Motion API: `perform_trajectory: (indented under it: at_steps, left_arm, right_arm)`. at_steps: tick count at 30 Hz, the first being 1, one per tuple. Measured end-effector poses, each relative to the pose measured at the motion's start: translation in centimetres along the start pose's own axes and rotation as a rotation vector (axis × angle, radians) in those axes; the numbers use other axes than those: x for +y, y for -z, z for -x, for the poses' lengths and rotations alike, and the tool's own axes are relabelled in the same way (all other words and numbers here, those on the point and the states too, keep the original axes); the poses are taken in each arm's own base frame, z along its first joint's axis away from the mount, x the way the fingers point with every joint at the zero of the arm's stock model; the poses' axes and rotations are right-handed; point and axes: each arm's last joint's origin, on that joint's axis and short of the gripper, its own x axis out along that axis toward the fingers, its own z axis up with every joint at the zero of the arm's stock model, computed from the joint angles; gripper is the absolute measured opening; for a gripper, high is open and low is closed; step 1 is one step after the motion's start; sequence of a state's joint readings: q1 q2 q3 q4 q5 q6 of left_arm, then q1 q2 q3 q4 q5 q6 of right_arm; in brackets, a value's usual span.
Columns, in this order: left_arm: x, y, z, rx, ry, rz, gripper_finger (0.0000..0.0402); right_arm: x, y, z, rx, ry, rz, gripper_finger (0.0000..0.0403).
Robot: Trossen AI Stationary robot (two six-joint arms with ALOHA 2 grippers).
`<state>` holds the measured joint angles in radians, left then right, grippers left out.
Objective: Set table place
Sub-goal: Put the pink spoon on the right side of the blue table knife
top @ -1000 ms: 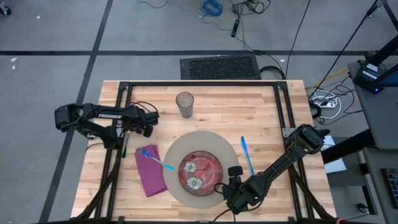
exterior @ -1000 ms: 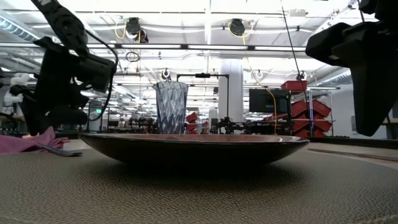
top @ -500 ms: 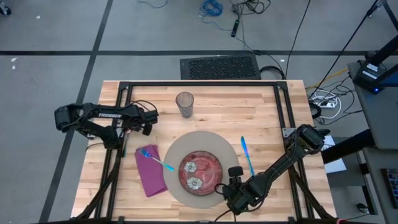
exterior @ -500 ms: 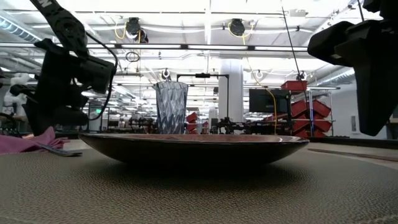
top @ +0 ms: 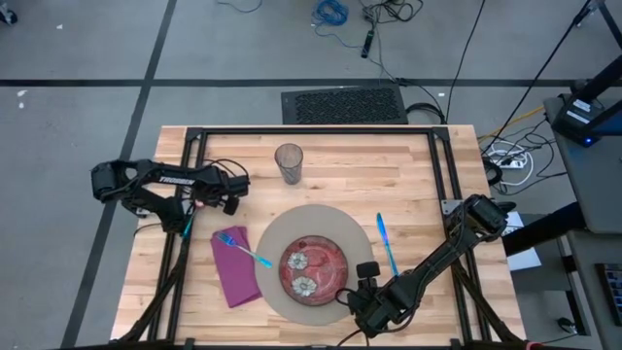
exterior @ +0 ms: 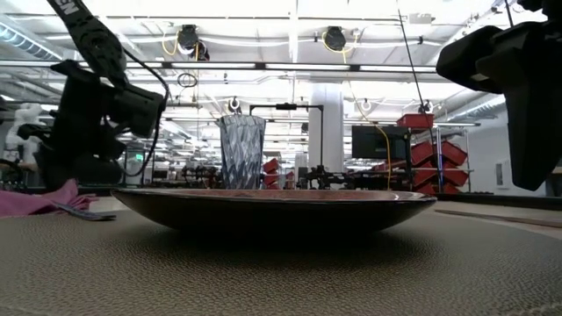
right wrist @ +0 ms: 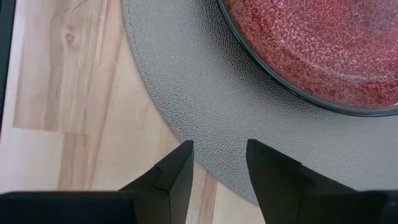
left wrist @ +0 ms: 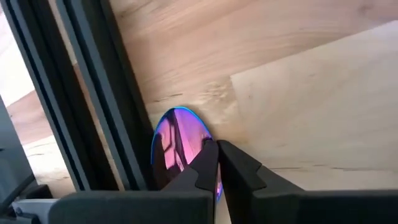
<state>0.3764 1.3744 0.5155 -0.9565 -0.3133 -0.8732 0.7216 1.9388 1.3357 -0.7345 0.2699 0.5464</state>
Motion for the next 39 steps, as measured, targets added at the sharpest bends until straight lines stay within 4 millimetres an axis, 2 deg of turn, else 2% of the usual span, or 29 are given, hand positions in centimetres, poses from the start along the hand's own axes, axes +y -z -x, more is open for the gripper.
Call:
perform_trajectory:
  at_steps: [8,15,20,28,34,39]
  left_arm:
    - [-2.0,-1.4,2.4,-0.09,0.156,-0.043,0.0]
    - [-3.5,-2.9,5.1,-0.246,0.26,-0.086,0.0]
    - [-3.2,-3.4,6.9,-0.273,0.203,-0.087,0.0]
    - [-4.1,-3.5,9.9,-0.358,0.263,-0.191,0.0]
    - [-2.5,-2.4,9.2,-0.229,0.102,-0.23,0.001]
    - [-1.8,-1.9,8.5,-0.125,0.068,-0.232,0.0083]
  right_arm:
    - [0.0,-0.1,0.0,-0.008,-0.005,-0.002,0.0137]
    - [0.1,-0.1,0.0,-0.015,-0.009,0.001,0.0137]
    - [0.1,-0.2,0.0,-0.017,-0.011,-0.002,0.0137]
    - [0.1,-0.2,0.0,-0.02,-0.013,-0.008,0.0137]
    - [0.2,-0.2,0.0,-0.022,-0.015,-0.017,0.0137]
    - [0.2,-0.2,0.0,-0.025,-0.017,-0.018,0.0137]
